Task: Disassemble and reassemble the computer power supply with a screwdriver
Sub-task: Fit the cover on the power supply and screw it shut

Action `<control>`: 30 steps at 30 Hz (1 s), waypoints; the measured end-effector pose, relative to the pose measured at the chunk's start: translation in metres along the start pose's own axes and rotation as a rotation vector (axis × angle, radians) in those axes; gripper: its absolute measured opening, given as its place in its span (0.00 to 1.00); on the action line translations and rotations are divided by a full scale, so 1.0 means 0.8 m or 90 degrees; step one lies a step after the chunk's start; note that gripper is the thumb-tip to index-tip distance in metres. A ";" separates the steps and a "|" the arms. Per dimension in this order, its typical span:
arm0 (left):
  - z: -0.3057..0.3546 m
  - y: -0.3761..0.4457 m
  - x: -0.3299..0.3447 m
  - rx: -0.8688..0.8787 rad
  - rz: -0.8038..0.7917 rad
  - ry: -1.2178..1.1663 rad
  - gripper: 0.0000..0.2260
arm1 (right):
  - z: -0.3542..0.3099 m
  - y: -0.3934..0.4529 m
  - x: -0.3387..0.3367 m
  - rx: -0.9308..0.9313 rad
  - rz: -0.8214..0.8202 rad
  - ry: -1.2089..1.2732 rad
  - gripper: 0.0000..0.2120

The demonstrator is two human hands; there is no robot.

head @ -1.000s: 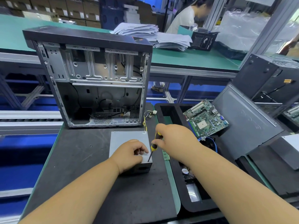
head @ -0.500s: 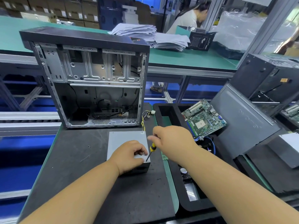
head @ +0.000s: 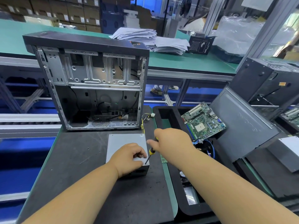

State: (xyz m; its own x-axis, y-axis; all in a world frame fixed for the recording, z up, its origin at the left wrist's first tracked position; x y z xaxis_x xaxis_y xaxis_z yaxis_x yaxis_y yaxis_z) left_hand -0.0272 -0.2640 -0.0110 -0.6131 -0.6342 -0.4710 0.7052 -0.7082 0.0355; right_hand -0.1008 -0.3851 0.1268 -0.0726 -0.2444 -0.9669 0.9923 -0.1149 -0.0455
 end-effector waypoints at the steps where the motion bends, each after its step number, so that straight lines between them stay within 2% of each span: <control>1: -0.001 0.000 0.000 -0.003 -0.001 -0.001 0.11 | 0.000 0.000 0.000 0.004 0.009 -0.006 0.18; 5: -0.001 0.001 0.000 -0.016 -0.010 -0.017 0.12 | 0.000 0.001 0.001 -0.031 -0.017 0.124 0.09; 7: 0.001 0.001 0.001 -0.014 -0.014 -0.018 0.12 | -0.001 0.000 -0.002 -0.063 -0.024 0.162 0.11; 9: 0.003 0.001 0.000 -0.011 -0.015 -0.016 0.12 | -0.001 0.000 -0.005 -0.068 0.000 0.155 0.11; 13: 0.003 0.001 0.000 -0.008 -0.008 -0.007 0.15 | -0.001 -0.002 -0.001 -0.007 0.021 0.055 0.19; 18: 0.005 0.001 0.000 -0.011 -0.008 -0.020 0.13 | -0.006 -0.002 -0.004 -0.063 0.010 0.152 0.10; 21: 0.003 0.001 0.001 -0.011 -0.007 -0.016 0.13 | -0.003 0.000 -0.009 -0.084 0.024 0.161 0.11; 24: 0.002 0.001 0.001 -0.014 0.000 -0.008 0.12 | -0.002 0.000 -0.004 -0.068 0.044 0.067 0.15; 26: 0.002 0.002 0.001 -0.012 -0.002 -0.008 0.12 | -0.004 -0.002 0.001 -0.063 0.047 0.058 0.16; 30: 0.004 0.002 0.000 -0.013 -0.003 -0.019 0.13 | -0.007 -0.003 -0.004 -0.111 0.015 0.152 0.06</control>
State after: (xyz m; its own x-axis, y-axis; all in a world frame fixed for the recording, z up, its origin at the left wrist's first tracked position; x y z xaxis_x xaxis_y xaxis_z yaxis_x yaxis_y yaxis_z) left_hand -0.0277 -0.2661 -0.0082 -0.6263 -0.6405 -0.4445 0.7094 -0.7046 0.0157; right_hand -0.1020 -0.3785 0.1284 -0.0438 -0.0095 -0.9990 0.9972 0.0607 -0.0443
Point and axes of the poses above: each hand's wrist, its own y-axis towards the middle knuckle, its own x-axis out of the palm, z = x × y, the point moved 5 cm from there along y, towards the middle knuckle, and after that the axes turned 11 degrees about -y, right-handed, at the moved point
